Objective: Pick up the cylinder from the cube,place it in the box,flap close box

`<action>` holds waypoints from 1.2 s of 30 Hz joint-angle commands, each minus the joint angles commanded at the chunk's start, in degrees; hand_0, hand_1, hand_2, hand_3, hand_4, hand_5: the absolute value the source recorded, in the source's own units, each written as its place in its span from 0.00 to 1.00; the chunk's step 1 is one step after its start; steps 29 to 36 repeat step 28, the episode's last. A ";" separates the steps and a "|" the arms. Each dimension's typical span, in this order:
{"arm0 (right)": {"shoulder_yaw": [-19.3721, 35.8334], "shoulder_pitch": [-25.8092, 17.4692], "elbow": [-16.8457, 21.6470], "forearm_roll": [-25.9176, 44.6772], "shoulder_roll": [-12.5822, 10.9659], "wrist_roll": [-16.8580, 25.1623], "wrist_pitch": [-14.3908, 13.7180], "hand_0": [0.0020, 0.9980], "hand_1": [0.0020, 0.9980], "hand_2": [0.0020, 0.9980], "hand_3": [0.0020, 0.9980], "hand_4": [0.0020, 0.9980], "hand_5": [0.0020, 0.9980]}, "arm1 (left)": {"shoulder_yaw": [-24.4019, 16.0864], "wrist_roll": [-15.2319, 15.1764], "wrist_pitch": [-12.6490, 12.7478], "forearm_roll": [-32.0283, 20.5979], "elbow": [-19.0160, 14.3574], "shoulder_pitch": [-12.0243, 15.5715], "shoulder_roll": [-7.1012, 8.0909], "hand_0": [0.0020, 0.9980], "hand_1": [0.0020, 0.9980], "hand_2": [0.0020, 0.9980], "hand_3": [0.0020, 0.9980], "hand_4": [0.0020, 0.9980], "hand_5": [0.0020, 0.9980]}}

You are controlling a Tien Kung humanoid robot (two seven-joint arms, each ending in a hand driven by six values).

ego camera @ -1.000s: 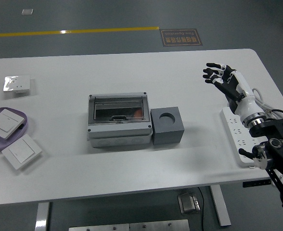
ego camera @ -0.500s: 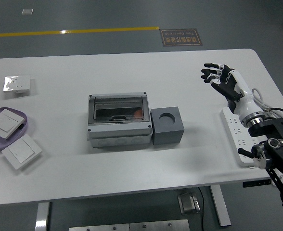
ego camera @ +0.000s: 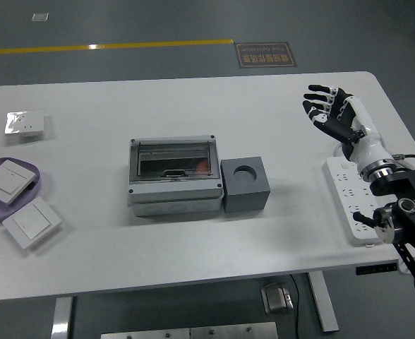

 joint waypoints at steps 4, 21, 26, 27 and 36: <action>0.90 -0.81 -0.18 0.53 0.17 0.32 -0.07 0.69 0.64 0.66 0.67 0.68 0.15 | 0.01 0.18 -0.02 0.32 -0.01 -0.15 -0.12 0.61 0.63 0.61 0.63 0.71 0.24; 3.86 -2.05 -1.18 1.37 0.18 1.25 -0.18 0.67 0.64 0.65 0.67 0.67 0.19 | -0.02 0.15 0.00 -0.27 0.09 -0.53 -0.93 0.61 0.63 0.60 0.63 0.71 0.24; 3.87 -1.62 -1.46 1.57 -0.06 1.42 -0.28 0.67 0.64 0.65 0.67 0.67 0.19 | 0.01 0.29 0.04 0.10 0.07 -0.77 -0.50 0.61 0.63 0.60 0.63 0.71 0.24; 3.87 -1.57 -1.48 1.60 -0.05 1.46 -0.30 0.67 0.64 0.65 0.67 0.67 0.19 | -0.06 0.33 0.04 0.24 0.07 -0.82 -0.42 0.61 0.63 0.60 0.63 0.71 0.24; 3.87 -1.53 -1.50 1.63 -0.04 1.51 -0.33 0.67 0.64 0.65 0.67 0.67 0.19 | -0.19 0.39 0.04 0.48 0.07 -0.88 -0.32 0.61 0.63 0.60 0.63 0.71 0.24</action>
